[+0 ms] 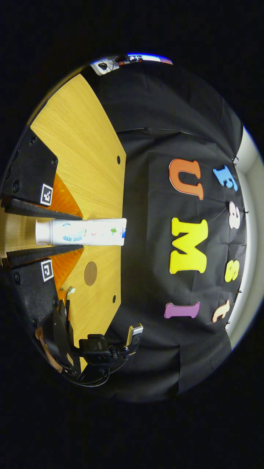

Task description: Put the toothbrush and toothpaste on the desktop into the cup, then pick up the cup and place it on the coaster on the desktop.

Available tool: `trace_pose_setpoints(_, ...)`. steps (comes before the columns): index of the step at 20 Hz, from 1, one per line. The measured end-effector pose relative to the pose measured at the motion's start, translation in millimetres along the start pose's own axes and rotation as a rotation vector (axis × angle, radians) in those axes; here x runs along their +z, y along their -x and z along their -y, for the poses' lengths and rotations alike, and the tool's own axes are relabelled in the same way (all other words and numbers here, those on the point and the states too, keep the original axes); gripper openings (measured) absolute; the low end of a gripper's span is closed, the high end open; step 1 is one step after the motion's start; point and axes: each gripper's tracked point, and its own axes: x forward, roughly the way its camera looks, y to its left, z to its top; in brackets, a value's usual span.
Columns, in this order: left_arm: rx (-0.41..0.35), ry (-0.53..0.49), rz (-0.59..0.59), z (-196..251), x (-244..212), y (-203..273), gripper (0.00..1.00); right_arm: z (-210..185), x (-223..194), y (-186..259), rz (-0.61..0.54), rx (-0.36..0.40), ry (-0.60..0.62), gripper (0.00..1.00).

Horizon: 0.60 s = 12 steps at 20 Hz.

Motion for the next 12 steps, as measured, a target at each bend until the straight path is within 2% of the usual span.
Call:
trace_pose_setpoints(1, -0.002, 0.002, -0.002, 0, 0, 0, 0.39, -2, -2, 0, -0.011, 0.02, -0.023, 0.29)
trace_pose_setpoints(2, -0.002, 0.005, -0.001, 0, 0, 0, 0.39, -4, -1, 1, -0.006, 0.032, -0.04, 0.16)
trace_pose_setpoints(3, 0.0, 0.009, 0.001, 0, 1, -1, 0.39, -2, -1, 3, -0.021, 0.039, -0.031, 0.08)
trace_pose_setpoints(4, 0.001, 0.008, 0.0, 0, 0, -1, 0.35, -1, -1, 1, -0.015, 0.047, -0.029, 0.03)
trace_pose_setpoints(6, -0.002, 0.001, 0.001, -2, 0, -1, 0.4, 1, 2, 2, 0.001, 0.037, -0.025, 0.03)
trace_pose_setpoints(9, 0.021, 0.012, 0.011, -12, 5, -4, 0.39, 7, 37, 21, 0.163, -0.002, 0.018, 0.03)
trace_pose_setpoints(10, 0.021, 0.02, 0.008, -16, 4, -7, 0.43, 9, 50, 35, 0.221, -0.013, 0.029, 0.03)
trace_pose_setpoints(11, 0.023, 0.032, 0.002, -17, 3, -8, 0.39, 8, 58, 45, 0.254, -0.016, 0.04, 0.03)
trace_pose_setpoints(12, 0.024, 0.044, 0.0, -17, 2, -8, 0.39, 5, 60, 51, 0.268, -0.008, 0.042, 0.03)
